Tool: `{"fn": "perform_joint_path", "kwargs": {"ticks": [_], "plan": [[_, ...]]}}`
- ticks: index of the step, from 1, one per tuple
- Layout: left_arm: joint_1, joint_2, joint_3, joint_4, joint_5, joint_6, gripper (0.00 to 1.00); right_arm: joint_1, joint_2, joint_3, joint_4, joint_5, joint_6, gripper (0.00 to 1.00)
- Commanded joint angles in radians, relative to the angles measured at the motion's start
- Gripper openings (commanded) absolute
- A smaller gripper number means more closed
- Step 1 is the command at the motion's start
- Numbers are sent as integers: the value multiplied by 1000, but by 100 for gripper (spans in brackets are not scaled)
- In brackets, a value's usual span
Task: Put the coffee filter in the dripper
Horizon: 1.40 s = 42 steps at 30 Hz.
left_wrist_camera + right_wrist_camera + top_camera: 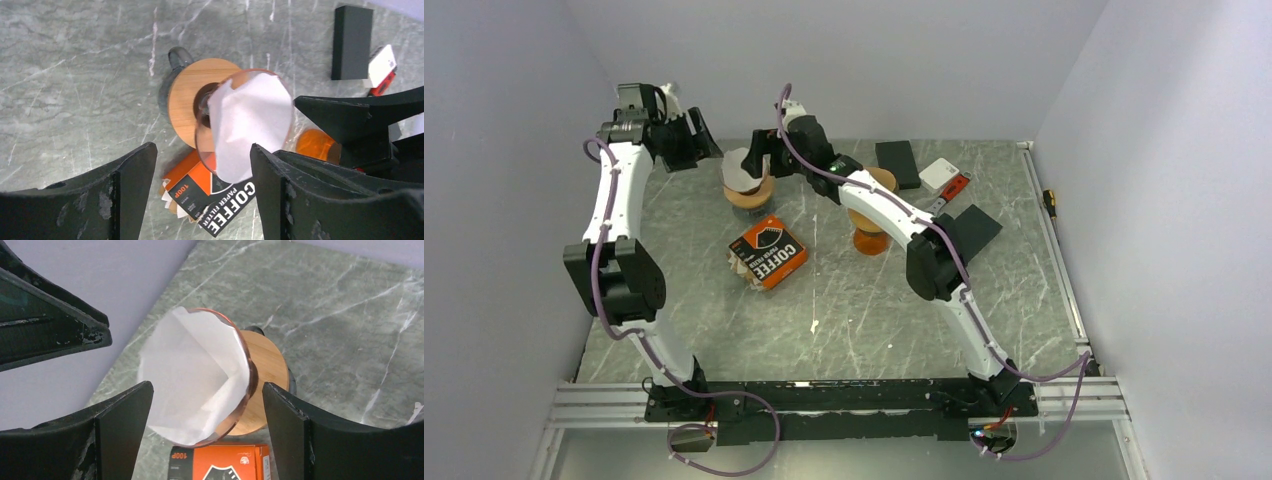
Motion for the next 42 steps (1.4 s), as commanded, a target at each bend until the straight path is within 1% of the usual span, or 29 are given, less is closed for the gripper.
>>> {"fn": "perform_joint_path", "kwargs": {"ticks": [1,5,8,11,15,17,18,20,22,26,32,38,42], "plan": [[1,-50,44,28,56,-12,73,-7,-93,5,29,-19,5,86],[0,-59,51,37,96,-11,71,-8,-114,-2,27,-25,4,88],[-12,-77,41,72,149,-28,64,-9,-141,-20,27,-23,-3,88],[-48,-76,49,80,155,-30,57,-15,-185,-63,37,-31,-4,87],[-107,-31,94,39,86,-10,51,-27,-286,-167,71,-39,1,86],[-120,-2,116,22,66,-6,47,-32,-343,-222,86,-37,1,86],[-120,12,123,17,59,-5,45,-35,-373,-246,91,-35,-2,86],[-156,37,137,4,28,0,40,-42,-433,-293,99,-23,-7,86],[-178,60,150,-11,-33,11,39,-47,-503,-344,117,-16,-13,86],[-207,99,172,-44,-146,29,37,-64,-584,-415,126,-8,-21,86],[-226,125,155,-47,-186,47,32,-90,-638,-469,127,-14,-20,86],[-261,170,174,-80,-299,79,31,-104,-651,-495,131,-23,-13,87],[-278,190,184,-97,-341,93,30,-113,-660,-510,132,-28,-8,87]]}}
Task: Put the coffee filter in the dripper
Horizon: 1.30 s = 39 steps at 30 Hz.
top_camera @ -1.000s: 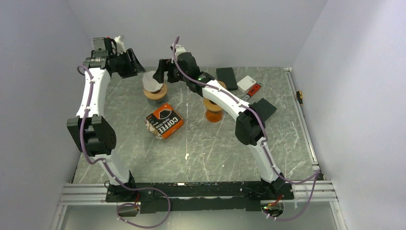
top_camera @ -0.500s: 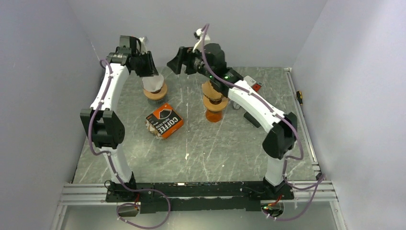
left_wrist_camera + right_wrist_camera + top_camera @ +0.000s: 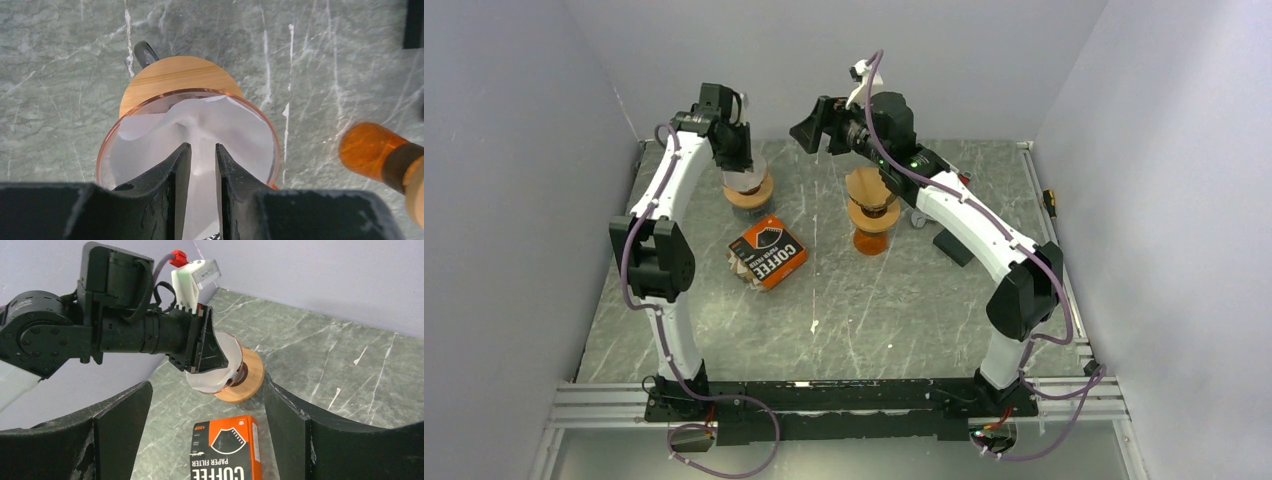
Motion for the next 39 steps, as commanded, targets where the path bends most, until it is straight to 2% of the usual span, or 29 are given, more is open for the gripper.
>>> {"fn": "perform_joint_path", "kwargs": {"ticks": [1,9,17,20,25,28,37,39], "plan": [[-23,28,35,-22,-78,40,30,-12,-31,-5,31,-12,2,87],[-42,67,49,-43,-117,66,26,-23,-48,-18,25,-15,0,87],[-52,82,58,-54,-160,73,26,-29,-59,-39,31,-21,4,87],[-54,85,60,-60,-161,77,30,-31,-59,-41,31,-21,4,87],[-54,88,69,-71,-162,85,48,-36,-63,-52,39,-23,8,87],[-54,88,71,-75,-163,88,52,-36,-64,-54,39,-24,10,87],[-54,90,78,-71,-161,91,43,-38,-64,-54,38,-24,8,87],[-54,86,83,-70,-148,90,34,-39,-65,-56,37,-24,8,87]]}}
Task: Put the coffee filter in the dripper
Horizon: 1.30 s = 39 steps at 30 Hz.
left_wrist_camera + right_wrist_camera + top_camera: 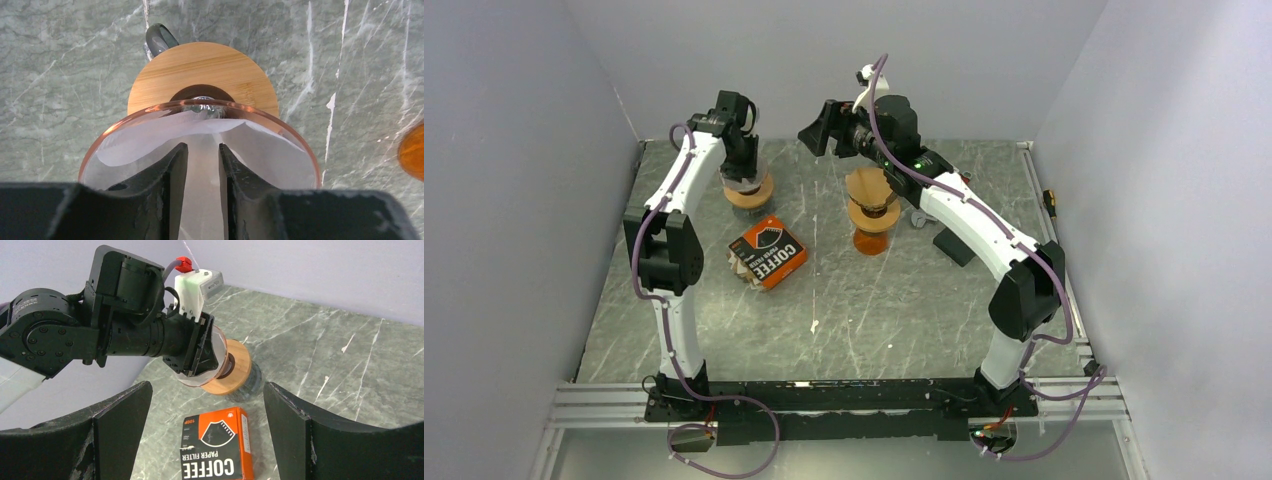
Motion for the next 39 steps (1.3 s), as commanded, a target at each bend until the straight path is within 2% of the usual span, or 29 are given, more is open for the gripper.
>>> {"fn": "perform_joint_path", "kwargs": {"ticks": [1,7,17,23,28,31,34,39], "plan": [[-5,-7,52,0,10,8,32,-6,-55,-1,38,-16,6,87],[-5,-37,81,-15,38,-2,34,-6,-57,4,36,-22,5,87],[-4,-185,109,-3,89,-20,52,-12,-85,28,-6,-19,-24,87],[36,-333,-13,118,253,-78,68,-49,-138,26,-36,-6,-48,89],[137,-419,-104,215,466,-140,76,-96,-196,25,-90,-3,-75,91],[176,-444,-159,253,554,-174,79,-139,-239,-6,-111,8,-85,94],[263,-472,-223,306,638,-215,81,-191,-271,-36,-130,-1,-76,99],[342,-541,-349,362,625,-221,94,-287,-346,-120,-171,13,-48,99]]}}
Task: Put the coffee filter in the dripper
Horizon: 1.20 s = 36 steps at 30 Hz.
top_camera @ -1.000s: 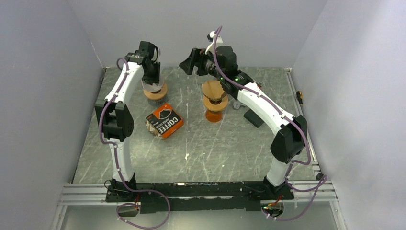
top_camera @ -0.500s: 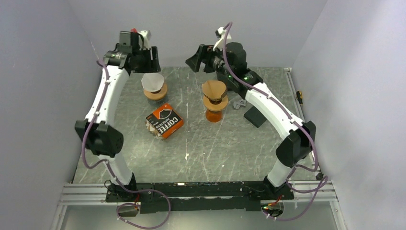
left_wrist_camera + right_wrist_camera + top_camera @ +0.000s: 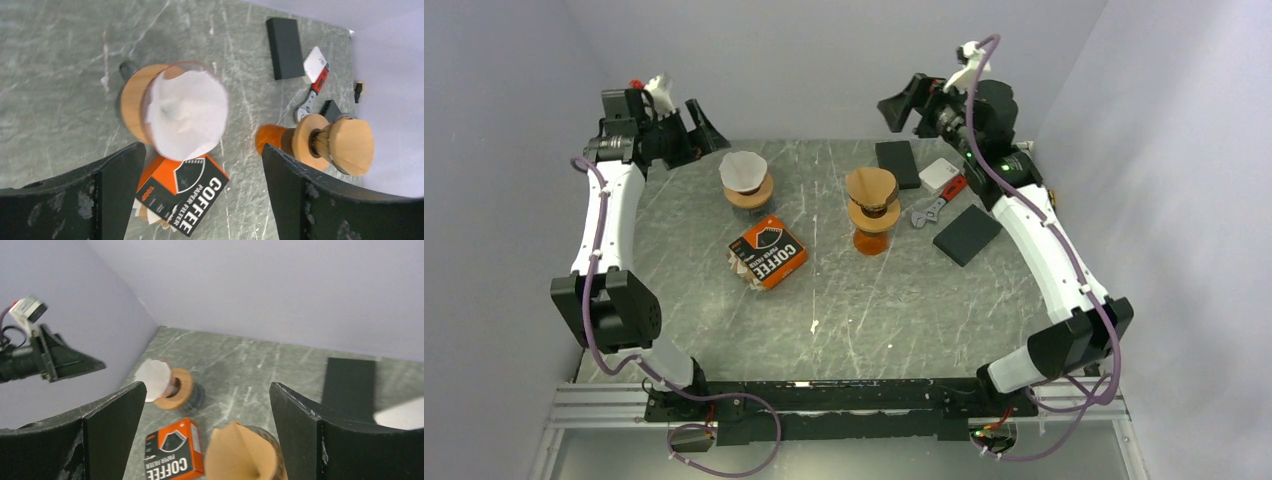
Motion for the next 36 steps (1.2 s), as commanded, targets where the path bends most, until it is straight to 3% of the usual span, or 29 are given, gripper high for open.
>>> {"fn": "perform_joint_path", "kwargs": {"ticks": [1,6,10,16,24,30,33,36], "plan": [[63,-108,-91,87,37,-22,95,-72,-94,-97,-38,39,23,99],[100,-198,-228,99,-82,3,99,-160,-230,-326,-9,101,65,99],[102,-291,-358,133,-219,21,99,-187,-343,-497,-16,242,55,99],[102,-444,-600,268,-276,54,98,-193,-517,-788,64,401,23,99],[102,-578,-934,508,-331,2,98,-192,-644,-1157,359,592,37,100],[101,-583,-1136,744,-456,-5,100,-192,-626,-1293,585,752,-187,100],[99,-545,-1217,911,-516,32,99,-192,-542,-1364,705,897,-172,100],[84,-478,-1286,1083,-577,70,99,-193,-466,-1398,789,920,-146,100]]}}
